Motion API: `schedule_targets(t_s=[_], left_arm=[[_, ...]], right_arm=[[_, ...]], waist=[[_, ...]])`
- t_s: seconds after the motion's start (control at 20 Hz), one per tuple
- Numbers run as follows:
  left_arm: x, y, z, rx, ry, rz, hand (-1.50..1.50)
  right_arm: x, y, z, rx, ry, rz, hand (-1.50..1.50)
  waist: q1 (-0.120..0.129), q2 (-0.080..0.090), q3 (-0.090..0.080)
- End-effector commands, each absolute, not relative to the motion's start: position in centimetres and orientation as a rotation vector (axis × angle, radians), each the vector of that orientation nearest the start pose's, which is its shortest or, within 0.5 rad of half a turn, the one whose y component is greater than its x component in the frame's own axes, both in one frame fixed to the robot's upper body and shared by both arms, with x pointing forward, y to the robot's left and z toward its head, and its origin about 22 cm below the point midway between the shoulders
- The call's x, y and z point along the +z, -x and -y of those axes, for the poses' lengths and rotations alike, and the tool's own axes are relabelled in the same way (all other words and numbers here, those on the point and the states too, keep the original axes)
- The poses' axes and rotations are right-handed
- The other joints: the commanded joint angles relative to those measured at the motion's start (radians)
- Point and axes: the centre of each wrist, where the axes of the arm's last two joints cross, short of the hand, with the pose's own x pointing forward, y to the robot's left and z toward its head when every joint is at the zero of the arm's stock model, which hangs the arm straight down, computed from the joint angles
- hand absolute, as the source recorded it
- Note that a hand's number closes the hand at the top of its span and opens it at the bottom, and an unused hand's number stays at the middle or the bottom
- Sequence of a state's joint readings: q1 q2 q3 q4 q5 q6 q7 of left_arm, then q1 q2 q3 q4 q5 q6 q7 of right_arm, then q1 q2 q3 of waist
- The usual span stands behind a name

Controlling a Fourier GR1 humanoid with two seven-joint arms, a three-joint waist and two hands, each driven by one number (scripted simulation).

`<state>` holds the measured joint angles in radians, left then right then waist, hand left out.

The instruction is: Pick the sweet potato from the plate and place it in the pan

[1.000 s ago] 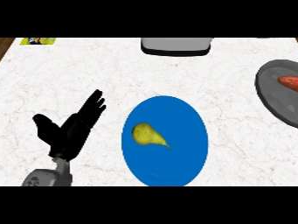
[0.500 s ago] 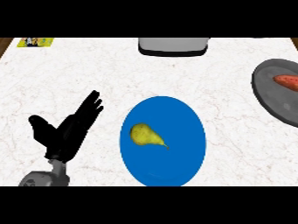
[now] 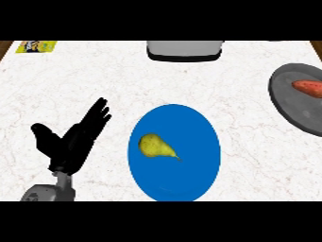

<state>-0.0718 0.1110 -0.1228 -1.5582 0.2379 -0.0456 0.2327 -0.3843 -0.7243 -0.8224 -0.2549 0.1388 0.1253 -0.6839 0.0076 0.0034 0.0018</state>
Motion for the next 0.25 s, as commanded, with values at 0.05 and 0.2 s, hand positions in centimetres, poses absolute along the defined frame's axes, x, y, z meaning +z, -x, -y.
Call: schedule_targets(t_s=[0.05, 0.2], left_arm=[[0.9, -25.2, -22.8, -0.076, 0.219, 1.36, 0.0], [0.3, -25.4, -21.6, -0.095, 0.216, 1.366, 0.0]], right_arm=[[-3.0, -18.1, 54.9, -0.283, 0.73, 1.522, -1.5], [-1.9, -18.7, 55.0, -0.266, 0.702, 1.527, -1.5]], waist=[[0.0, -0.001, 0.0], [-0.007, -0.003, -0.002]])
